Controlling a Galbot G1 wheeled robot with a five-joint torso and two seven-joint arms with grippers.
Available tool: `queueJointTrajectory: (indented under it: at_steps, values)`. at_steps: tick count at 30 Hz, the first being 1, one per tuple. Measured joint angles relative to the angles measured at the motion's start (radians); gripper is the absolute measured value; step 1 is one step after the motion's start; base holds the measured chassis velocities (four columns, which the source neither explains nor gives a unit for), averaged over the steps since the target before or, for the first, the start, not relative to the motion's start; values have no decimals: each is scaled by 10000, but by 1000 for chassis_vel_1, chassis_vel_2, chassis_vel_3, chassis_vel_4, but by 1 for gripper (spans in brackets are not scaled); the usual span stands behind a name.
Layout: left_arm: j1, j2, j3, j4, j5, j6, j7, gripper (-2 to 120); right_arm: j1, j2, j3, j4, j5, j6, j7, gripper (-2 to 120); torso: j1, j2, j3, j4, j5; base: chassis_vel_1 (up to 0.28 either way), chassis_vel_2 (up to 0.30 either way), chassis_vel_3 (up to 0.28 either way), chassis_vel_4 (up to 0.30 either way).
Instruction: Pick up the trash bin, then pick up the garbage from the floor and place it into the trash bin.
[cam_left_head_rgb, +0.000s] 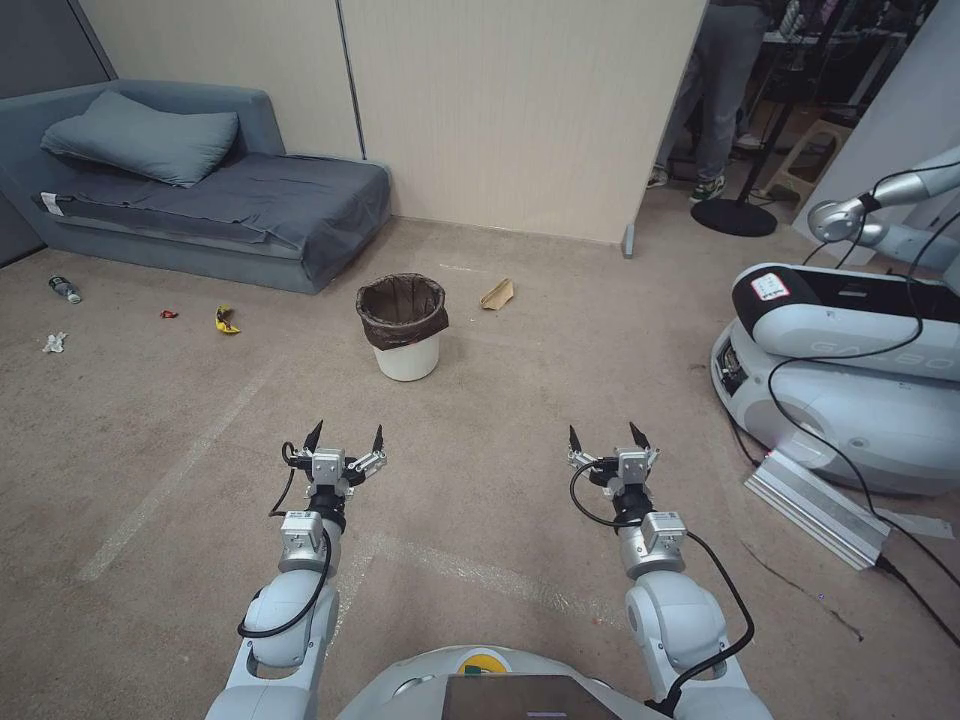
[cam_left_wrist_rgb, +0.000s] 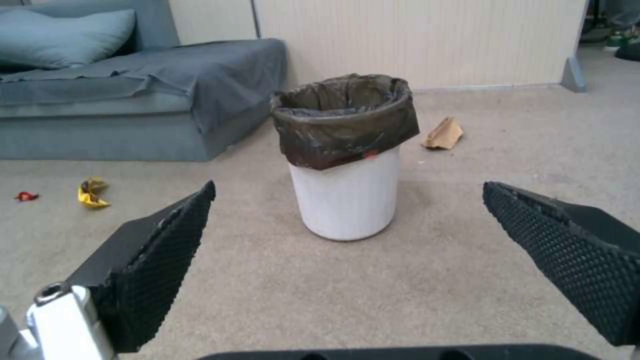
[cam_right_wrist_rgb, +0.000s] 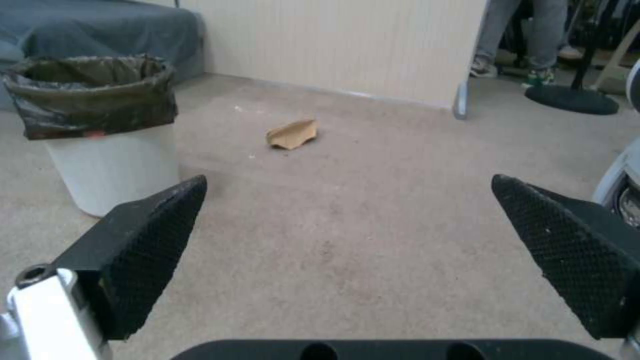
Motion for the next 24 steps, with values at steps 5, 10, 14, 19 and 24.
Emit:
queueJointTrajectory:
  at_steps: [5,10,14,19,24]
  values:
    - [0,0,0,0,0,0,0,100,0,0,0,0,0,1,0,100,0,0,0,0,0,0,0,0,0]
    - [0,0,0,0,0,0,0,100,0,0,0,0,0,1,0,100,0,0,0,0,0,0,0,0,0]
    - [0,0,0,0,0,0,0,100,0,0,0,0,0,0,0,100,0,0,0,0,0,0,0,0,0]
    - [0,0,0,0,0,0,0,100,0,0,0,0,0,0,0,100,0,0,0,0,0,0,0,0,0]
    - [0,0,0,0,0,0,0,100,0,0,0,0,0,0,0,100,0,0,0,0,0,0,0,0,0]
